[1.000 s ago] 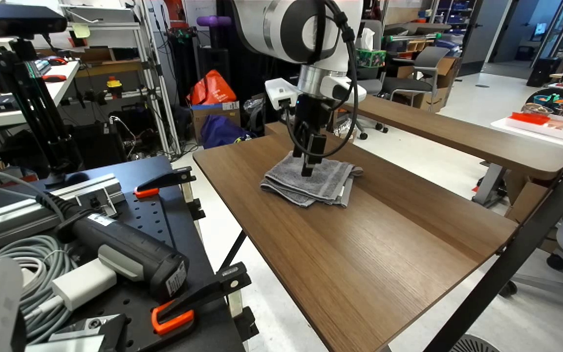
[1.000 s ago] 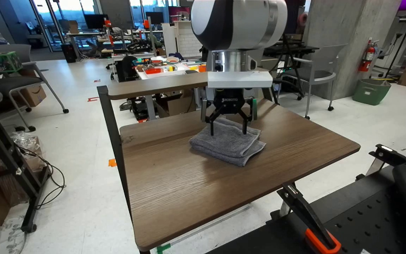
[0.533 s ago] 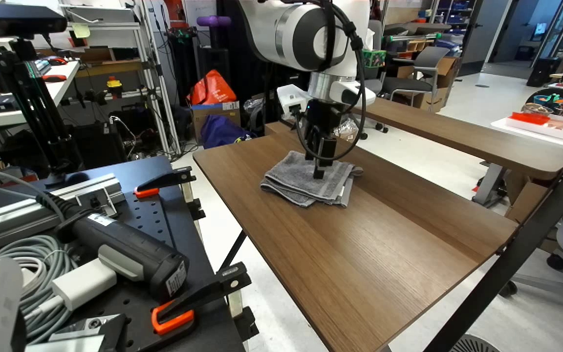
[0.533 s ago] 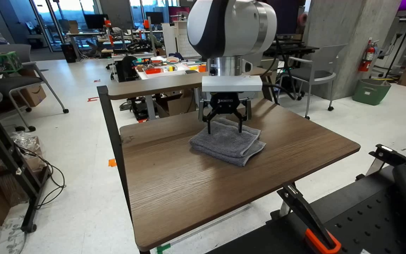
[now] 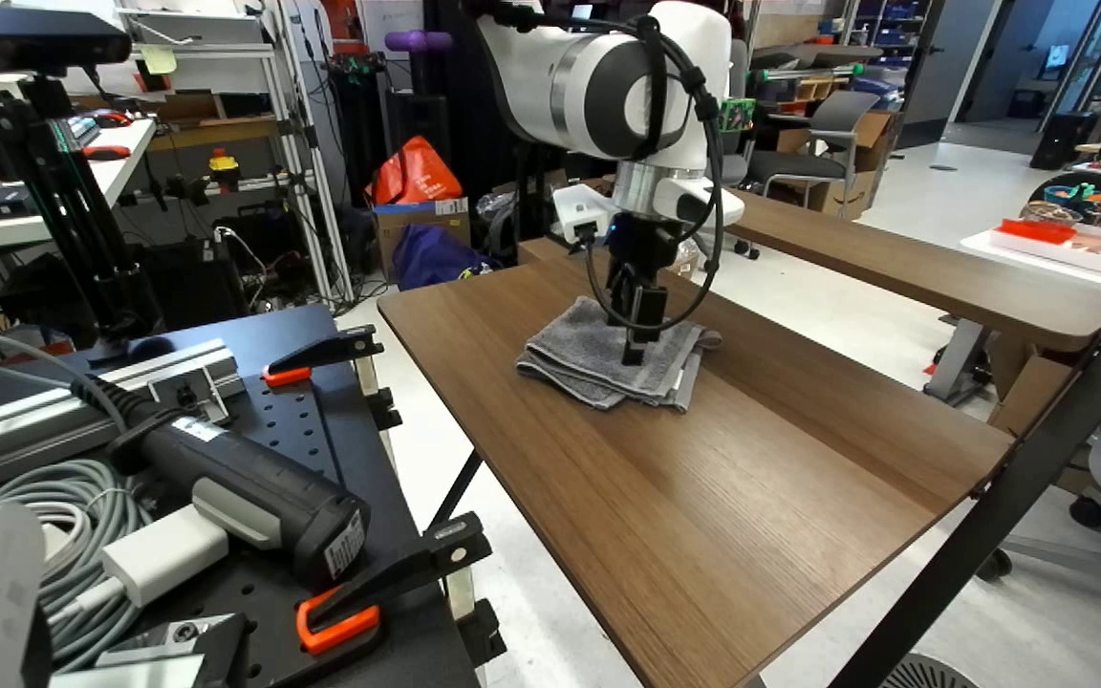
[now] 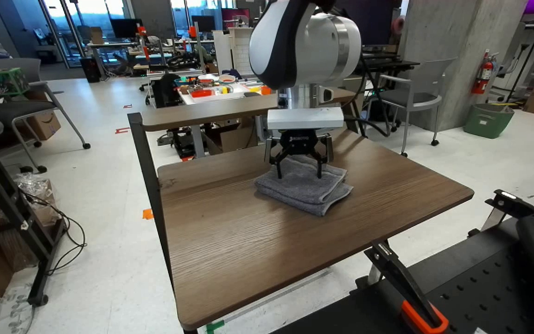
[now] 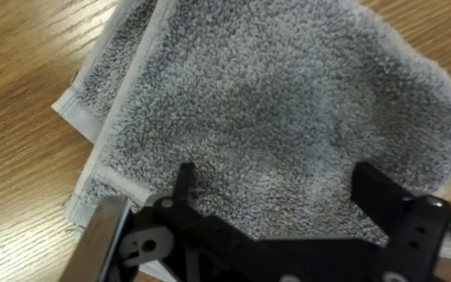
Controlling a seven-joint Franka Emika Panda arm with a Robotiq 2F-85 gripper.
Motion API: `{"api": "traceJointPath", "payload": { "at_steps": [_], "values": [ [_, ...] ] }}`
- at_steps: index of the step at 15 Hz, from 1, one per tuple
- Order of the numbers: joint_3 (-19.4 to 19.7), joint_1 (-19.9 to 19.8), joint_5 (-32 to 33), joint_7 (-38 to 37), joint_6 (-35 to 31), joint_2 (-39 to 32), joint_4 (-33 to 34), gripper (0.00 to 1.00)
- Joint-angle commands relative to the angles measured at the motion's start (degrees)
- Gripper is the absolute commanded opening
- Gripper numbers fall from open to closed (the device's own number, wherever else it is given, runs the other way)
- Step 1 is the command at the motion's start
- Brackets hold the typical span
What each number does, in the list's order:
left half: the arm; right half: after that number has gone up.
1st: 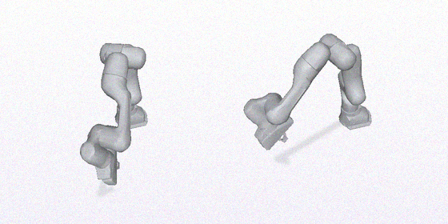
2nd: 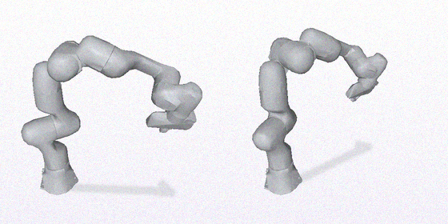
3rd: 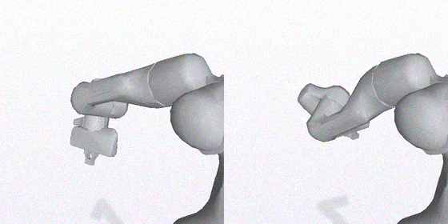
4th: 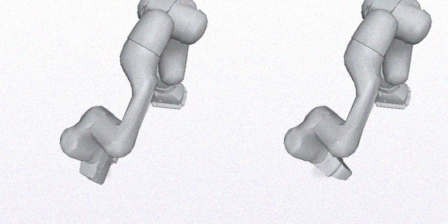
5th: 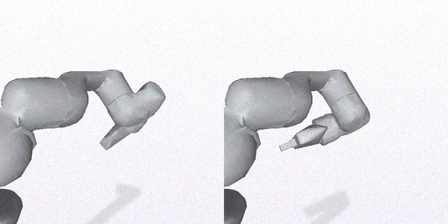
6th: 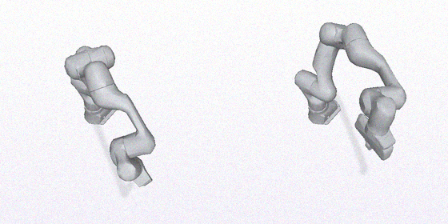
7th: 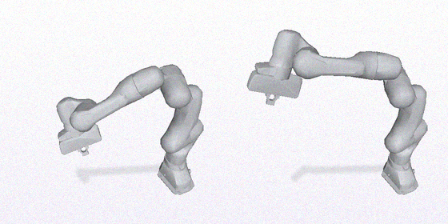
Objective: Move the cloth to the right
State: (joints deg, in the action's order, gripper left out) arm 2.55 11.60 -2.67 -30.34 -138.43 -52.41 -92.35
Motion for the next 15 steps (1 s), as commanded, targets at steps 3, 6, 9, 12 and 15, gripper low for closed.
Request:
{"api": "traceJointPath", "payload": {
  "at_steps": [3,6,9,12,15],
  "values": [
    [4.4,-0.57,0.18,-1.14,1.7,-0.24,-0.27,1.0],
    [7.23,-1.81,0.29,-2.46,1.53,-0.25,-1.01,1.0],
    [8.87,-3.88,-0.24,-3.14,1.43,0.27,-1.87,1.0],
    [9.12,-6.33,-0.87,-3.06,1.57,0.76,-1.97,1.0],
    [7.76,-8.88,-2.25,-1.56,2.04,2.69,-2.68,1.0]
  ]
}}
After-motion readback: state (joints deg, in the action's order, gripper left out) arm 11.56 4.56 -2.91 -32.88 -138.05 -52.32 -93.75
